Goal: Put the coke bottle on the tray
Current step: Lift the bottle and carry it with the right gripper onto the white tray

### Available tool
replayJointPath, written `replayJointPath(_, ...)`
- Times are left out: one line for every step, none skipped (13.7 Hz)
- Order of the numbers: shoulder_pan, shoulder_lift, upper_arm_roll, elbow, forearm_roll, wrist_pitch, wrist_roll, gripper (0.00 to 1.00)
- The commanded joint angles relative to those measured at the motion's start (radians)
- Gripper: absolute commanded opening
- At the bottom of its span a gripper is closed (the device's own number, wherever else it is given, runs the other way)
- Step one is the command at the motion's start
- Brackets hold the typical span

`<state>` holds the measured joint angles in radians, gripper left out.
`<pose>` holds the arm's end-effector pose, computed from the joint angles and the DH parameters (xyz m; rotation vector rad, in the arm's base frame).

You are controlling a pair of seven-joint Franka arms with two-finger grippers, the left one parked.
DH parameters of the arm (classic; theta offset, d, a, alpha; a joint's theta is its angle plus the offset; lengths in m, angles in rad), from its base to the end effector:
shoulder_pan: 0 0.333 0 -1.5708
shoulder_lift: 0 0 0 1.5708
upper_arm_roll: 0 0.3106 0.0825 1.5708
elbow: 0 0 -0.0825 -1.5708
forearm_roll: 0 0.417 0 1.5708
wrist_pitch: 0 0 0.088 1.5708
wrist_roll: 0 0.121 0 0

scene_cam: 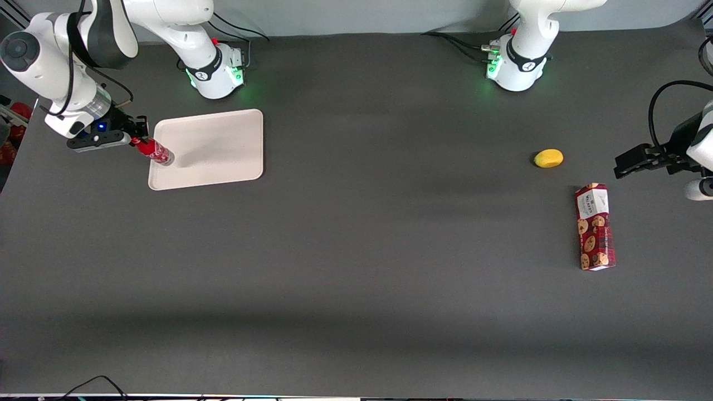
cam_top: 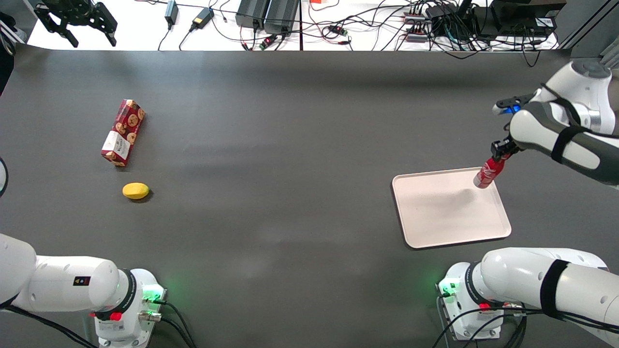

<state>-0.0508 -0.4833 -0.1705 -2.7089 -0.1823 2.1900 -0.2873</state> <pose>0.3841 -0.0874 0.3314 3.0694 0.3012 -0.0807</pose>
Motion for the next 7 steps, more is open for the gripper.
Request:
replayJointPath(-0.018, -0.032, -0.085, -0.048, -0.041, 0.054, -0.104, 0.00)
replayJointPath(-0.018, -0.031, -0.118, -0.049, -0.060, 0.054, -0.116, 0.00)
replayJointPath(-0.018, -0.023, -0.141, -0.049, -0.068, 0.059, -0.125, 0.00)
replayJointPath(-0.018, -0.011, -0.156, -0.054, -0.069, 0.076, -0.134, 0.00)
replayJointPath(-0.018, 0.002, -0.168, -0.064, -0.069, 0.092, -0.136, 0.00)
replayJointPath(-0.018, 0.006, -0.178, -0.071, -0.069, 0.106, -0.136, 0.00)
replayJointPath(-0.018, 0.014, -0.178, -0.071, -0.069, 0.108, -0.136, 0.00)
